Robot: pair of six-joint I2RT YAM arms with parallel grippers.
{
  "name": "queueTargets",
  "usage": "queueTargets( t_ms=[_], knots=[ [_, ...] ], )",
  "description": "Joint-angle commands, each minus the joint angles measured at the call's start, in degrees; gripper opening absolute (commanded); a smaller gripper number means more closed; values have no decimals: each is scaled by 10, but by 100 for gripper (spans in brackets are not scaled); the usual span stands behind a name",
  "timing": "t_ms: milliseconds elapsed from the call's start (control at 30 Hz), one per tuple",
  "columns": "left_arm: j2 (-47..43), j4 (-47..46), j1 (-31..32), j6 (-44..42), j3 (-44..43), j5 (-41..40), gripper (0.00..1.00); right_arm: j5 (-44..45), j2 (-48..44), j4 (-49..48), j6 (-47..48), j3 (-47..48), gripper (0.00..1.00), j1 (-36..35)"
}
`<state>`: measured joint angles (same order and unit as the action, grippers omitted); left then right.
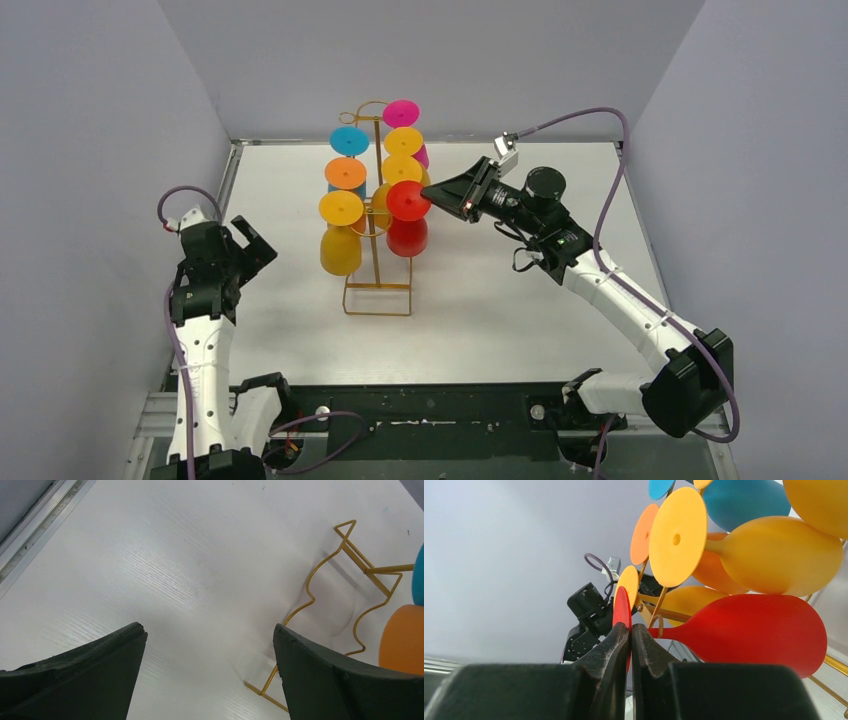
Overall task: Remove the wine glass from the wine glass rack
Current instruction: Pick up the wine glass from the wine rack.
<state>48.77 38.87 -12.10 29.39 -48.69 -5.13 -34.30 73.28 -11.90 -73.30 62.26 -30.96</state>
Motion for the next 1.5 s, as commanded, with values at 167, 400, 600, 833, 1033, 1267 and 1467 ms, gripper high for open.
queueTargets(
  t_ms=[167, 400, 600, 833, 1033, 1267, 1467],
  knots=[
    [-16, 22, 3, -41, -77, 63, 97, 41, -24, -59, -23, -19, 0, 11],
    [-18, 22, 8, -61, -88, 103, 97, 41, -26, -55, -16, -17, 0, 11],
    [-19, -2, 8, -55, -55, 132, 97, 33, -12, -68, -9, -18, 0, 13],
    [-15, -28, 8, -23, -5, 162, 98, 8, 25, -80, 2, 13, 0, 29],
    [-12, -62, 8, 1, 35, 190, 97, -2, 47, -103, -2, 19, 0, 37],
    [-8, -73, 8, 1, 41, 198, 97, -7, 52, -108, 0, 25, 0, 50],
    [-6, -79, 8, 8, 49, 203, 97, -3, 68, -115, -1, 25, 0, 50]
  ],
)
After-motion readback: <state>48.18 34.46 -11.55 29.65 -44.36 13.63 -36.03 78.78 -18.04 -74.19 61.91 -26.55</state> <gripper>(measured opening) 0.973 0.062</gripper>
